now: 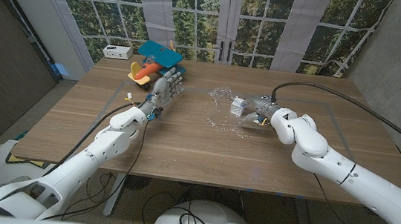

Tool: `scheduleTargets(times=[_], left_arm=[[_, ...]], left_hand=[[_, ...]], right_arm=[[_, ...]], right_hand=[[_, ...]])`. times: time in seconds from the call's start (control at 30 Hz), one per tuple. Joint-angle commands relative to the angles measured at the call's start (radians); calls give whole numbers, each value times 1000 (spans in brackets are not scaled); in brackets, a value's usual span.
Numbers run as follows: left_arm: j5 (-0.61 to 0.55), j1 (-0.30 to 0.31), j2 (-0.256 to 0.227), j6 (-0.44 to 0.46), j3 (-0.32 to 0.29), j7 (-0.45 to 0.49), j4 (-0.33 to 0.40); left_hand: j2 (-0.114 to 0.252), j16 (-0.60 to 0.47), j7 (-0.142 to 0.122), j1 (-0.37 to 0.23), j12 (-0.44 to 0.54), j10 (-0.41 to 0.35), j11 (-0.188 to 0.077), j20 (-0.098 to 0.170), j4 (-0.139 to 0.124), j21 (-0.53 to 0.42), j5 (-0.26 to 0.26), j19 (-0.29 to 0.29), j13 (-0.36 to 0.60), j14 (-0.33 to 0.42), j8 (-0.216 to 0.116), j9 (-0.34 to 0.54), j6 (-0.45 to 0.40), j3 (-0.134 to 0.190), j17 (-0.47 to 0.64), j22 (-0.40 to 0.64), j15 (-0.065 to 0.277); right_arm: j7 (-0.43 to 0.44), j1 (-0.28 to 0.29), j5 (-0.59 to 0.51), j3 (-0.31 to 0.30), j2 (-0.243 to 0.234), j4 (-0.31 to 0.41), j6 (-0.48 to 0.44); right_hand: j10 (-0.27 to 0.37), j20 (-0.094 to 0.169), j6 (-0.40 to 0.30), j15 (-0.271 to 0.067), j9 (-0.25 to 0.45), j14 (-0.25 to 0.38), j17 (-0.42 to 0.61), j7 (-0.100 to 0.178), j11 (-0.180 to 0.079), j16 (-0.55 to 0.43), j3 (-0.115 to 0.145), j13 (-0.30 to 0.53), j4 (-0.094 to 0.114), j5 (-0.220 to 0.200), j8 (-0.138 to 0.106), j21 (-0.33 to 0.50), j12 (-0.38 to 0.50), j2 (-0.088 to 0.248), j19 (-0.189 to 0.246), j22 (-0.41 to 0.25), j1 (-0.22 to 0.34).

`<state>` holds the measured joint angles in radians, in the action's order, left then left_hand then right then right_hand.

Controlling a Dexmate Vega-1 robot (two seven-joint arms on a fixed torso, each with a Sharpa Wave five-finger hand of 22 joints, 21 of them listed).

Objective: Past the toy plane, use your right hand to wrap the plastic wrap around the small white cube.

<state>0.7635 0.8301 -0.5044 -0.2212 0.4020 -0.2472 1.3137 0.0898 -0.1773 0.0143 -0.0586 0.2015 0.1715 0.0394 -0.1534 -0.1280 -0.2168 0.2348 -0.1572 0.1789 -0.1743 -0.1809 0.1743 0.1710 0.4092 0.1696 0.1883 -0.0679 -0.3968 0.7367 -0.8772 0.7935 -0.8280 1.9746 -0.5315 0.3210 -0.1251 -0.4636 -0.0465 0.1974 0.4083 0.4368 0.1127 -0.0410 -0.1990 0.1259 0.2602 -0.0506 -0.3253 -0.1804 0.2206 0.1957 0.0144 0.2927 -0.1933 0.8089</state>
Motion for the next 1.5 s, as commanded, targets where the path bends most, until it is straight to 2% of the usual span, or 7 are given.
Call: scheduleTargets(times=[0.03,0.7,0.87,0.97,1.07,1.3,1.5], left_arm=[[2,2,-1,2,1,-1,3],[14,22,-4,-11,-9,-5,14],[21,30,-7,-20,-14,-14,18],[22,35,-8,-23,-15,-17,23],[23,44,-14,-26,-18,-14,32],[27,73,-31,-33,-31,-1,63],[30,91,-41,-38,-41,10,82]], left_hand=[[12,-2,-7,-5,-2,170,4,-6,2,2,2,4,3,-176,-4,2,108,-5,2,4,-1],[15,-2,-8,-6,-2,169,7,-6,2,1,3,6,3,-176,-4,2,107,-5,2,4,-1],[15,-3,-8,-6,-2,169,5,-7,2,1,3,7,3,-174,-4,2,105,-5,2,4,-1],[15,-3,-9,-7,-2,169,5,-6,2,1,3,7,3,-173,-5,2,104,-5,2,4,-1],[15,-2,-8,-7,-3,169,6,-6,2,1,3,7,3,-174,-5,2,103,-5,2,4,-1],[15,-2,-8,-7,-2,168,7,-7,2,1,3,7,3,-173,-6,2,100,-6,2,4,-2],[14,-2,-9,-7,-2,168,7,-7,2,1,2,8,3,-173,-6,2,99,-6,2,4,-1]], right_arm=[[170,97,52,-81,-13,44,-4],[241,140,-49,-75,-60,106,61],[66,101,-283,8,-31,109,6],[-69,72,-388,35,9,86,-8],[-181,48,-474,51,56,55,-19],[-384,-2,-642,69,169,-50,-48],[-451,-15,-715,59,208,-111,-43]], right_hand=[[-13,-1,-1,-53,5,-11,-5,0,0,0,18,2,-12,-10,-13,-2,-1,23,0,-4,22],[-185,-3,86,-32,1,-103,-33,106,-34,-3,27,-14,-43,-27,-27,0,-4,25,-18,-2,40],[-174,6,58,-40,-1,-97,-39,108,-32,-8,52,-20,-61,-33,-31,4,3,54,-9,-2,75],[-259,1,129,-4,-4,-182,-31,104,-4,-1,5,-29,0,-13,-1,-16,-11,50,-87,-5,-49],[-316,-20,193,18,-3,-250,-23,75,10,1,-59,-33,61,-1,2,-21,-9,21,-151,-9,-182],[-462,-37,393,54,-5,-383,-14,-161,59,-2,-167,-33,118,-10,7,-11,-10,-53,-254,-22,-328],[-499,-41,417,59,-5,-419,-10,-144,68,-2,-184,-31,130,-15,-1,-12,-10,-52,-285,-25,-350]])
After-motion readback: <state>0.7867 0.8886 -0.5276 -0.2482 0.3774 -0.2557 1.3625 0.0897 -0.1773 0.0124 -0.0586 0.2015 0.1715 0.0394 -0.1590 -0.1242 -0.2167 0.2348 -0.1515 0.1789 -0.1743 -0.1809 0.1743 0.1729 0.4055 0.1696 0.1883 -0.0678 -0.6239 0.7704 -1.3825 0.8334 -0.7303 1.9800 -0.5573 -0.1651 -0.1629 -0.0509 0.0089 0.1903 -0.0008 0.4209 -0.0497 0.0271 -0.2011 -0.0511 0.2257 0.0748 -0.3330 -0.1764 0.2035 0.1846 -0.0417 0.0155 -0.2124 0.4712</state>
